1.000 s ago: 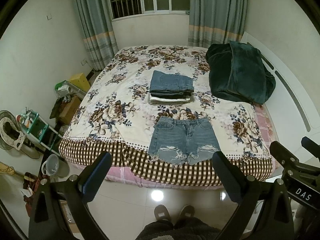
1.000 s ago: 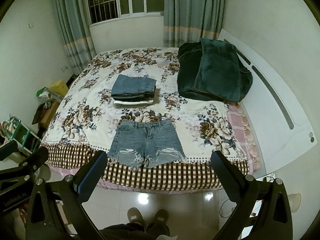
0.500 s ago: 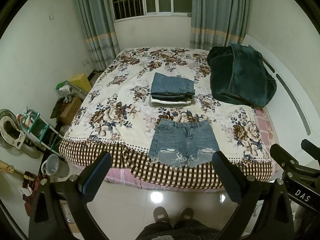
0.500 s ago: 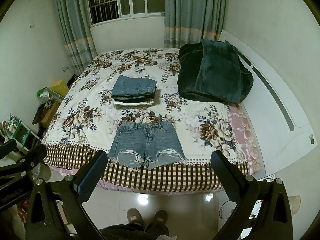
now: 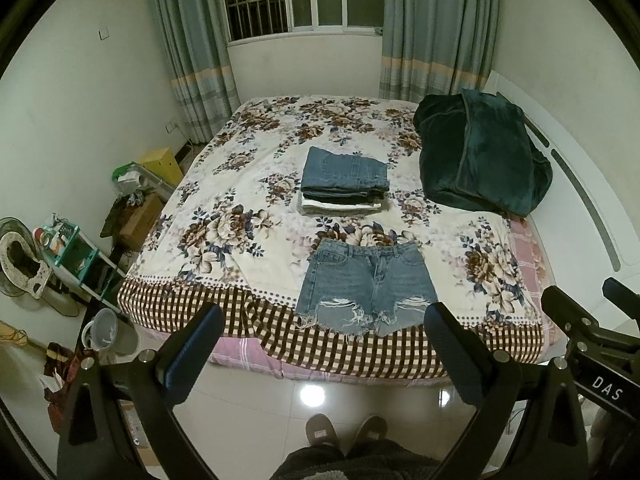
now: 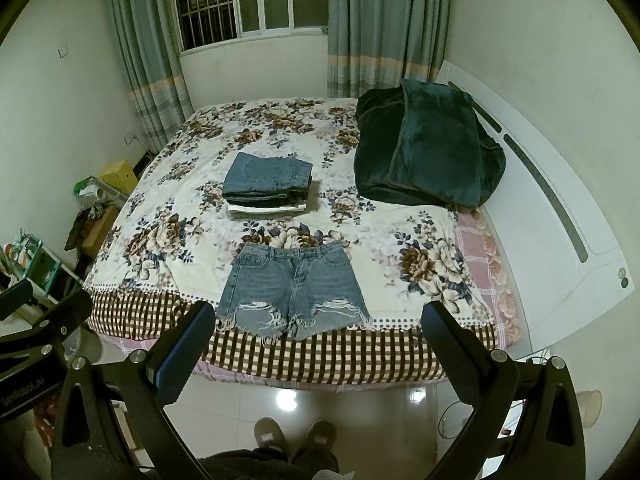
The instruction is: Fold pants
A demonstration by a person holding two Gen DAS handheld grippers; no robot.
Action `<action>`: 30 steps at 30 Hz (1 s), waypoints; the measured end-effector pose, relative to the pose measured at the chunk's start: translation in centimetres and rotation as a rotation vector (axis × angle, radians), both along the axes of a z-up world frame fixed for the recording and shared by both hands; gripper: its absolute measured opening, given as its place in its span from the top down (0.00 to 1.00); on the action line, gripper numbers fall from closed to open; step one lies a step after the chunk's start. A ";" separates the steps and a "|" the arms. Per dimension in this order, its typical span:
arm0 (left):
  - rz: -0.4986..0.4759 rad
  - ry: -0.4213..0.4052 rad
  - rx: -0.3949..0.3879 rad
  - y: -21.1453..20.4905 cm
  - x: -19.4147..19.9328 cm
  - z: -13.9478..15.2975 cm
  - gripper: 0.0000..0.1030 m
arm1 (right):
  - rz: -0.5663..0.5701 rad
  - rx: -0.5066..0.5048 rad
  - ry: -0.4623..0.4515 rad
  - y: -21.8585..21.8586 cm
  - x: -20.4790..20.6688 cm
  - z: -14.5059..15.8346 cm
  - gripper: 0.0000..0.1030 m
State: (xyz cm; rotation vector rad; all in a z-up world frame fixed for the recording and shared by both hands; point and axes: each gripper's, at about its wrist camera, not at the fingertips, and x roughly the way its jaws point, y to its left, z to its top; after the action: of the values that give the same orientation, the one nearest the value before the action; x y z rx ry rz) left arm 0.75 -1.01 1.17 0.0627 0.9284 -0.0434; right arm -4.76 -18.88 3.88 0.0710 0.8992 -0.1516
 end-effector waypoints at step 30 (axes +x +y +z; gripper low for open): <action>0.049 -0.043 0.052 1.1 4.3 -2.9 0.00 | -0.092 0.089 0.036 -1.5 3.6 -3.6 0.00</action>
State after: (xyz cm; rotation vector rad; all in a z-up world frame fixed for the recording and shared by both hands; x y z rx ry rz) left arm 5.08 0.13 -1.72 0.0890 0.8878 0.0279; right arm -1.11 -20.38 0.30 0.1927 0.9393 -0.1993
